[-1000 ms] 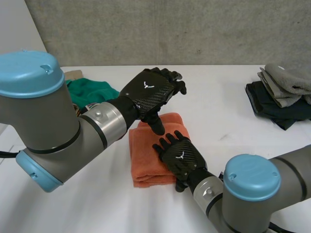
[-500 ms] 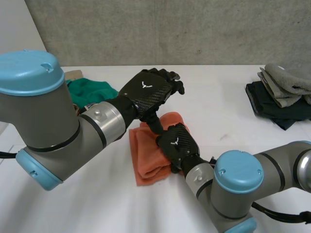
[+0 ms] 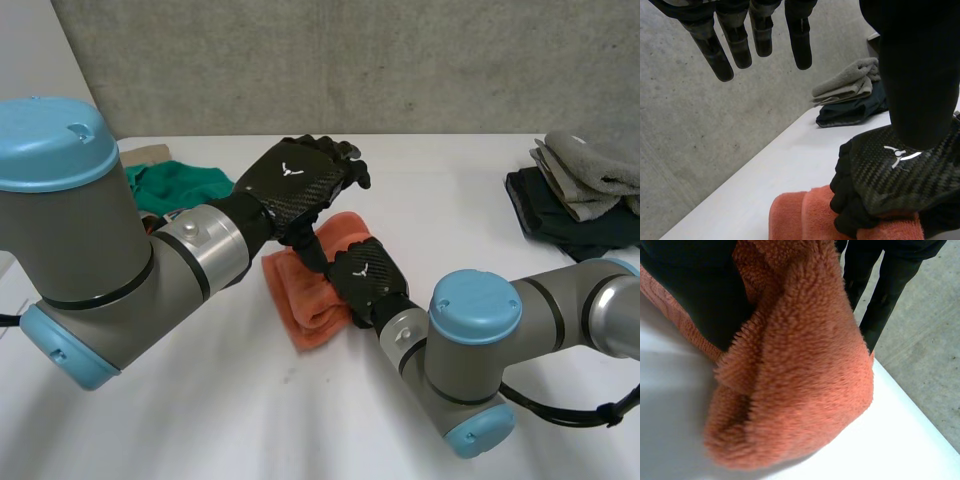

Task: Fold the laundry.

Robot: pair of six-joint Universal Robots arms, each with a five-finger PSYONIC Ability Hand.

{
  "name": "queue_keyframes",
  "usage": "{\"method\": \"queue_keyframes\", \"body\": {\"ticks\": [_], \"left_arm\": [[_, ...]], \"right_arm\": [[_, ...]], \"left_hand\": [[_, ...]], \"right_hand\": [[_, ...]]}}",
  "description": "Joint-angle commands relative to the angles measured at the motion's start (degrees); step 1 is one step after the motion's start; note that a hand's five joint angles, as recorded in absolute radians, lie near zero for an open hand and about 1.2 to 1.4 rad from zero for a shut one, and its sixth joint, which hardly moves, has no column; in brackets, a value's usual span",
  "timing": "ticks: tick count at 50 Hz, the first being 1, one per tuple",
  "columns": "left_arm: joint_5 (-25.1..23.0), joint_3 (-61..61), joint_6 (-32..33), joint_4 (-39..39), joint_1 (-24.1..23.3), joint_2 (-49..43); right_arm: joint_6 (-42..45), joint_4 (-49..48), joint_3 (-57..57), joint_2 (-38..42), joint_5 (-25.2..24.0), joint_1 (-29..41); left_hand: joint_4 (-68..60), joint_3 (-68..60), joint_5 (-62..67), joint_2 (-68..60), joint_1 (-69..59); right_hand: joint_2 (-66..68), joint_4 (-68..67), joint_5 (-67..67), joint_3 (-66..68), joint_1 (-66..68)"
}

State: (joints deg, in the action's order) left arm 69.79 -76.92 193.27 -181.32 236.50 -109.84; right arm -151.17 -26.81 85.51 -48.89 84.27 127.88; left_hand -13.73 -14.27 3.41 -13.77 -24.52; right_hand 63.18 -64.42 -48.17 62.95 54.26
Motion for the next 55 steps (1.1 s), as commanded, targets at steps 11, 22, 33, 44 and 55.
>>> {"method": "queue_keyframes", "body": {"ticks": [11,22,33,44,55], "left_arm": [[0.1,1.8,0.0,-0.3,2.2,3.8],[0.1,2.9,-0.3,-0.3,2.1,4.2],[0.1,2.0,-0.3,-0.3,1.9,3.9],[0.1,1.2,-0.3,-0.3,1.7,3.1],[0.1,1.2,-0.3,-0.3,1.3,3.5]], "right_arm": [[-0.6,-6.9,-11.5,-5.1,-0.6,-9.3],[-9.3,-16.3,-22.9,-6.0,-6.1,-29.4],[-14.2,-16.0,-36.7,14.0,-19.9,-46.6],[-14.4,-16.1,-27.1,17.1,-31.7,-54.8],[-22.5,-16.2,-20.2,7.2,-38.0,-60.7]], "left_hand": [[0.3,0.9,0.0,0.4,11.1],[0.3,0.9,0.0,0.4,11.1],[0.3,0.9,0.0,0.4,11.1],[0.3,0.9,0.0,0.4,11.1],[0.5,1.0,-0.2,0.5,11.3]], "right_hand": [[16.8,-15.6,-21.8,17.1,25.7],[16.8,-15.6,-21.8,17.1,25.7],[16.8,-15.6,-21.8,17.1,25.7],[8.7,-7.4,-13.7,8.9,17.6],[-21.7,22.9,16.7,-21.4,-12.8]]}}
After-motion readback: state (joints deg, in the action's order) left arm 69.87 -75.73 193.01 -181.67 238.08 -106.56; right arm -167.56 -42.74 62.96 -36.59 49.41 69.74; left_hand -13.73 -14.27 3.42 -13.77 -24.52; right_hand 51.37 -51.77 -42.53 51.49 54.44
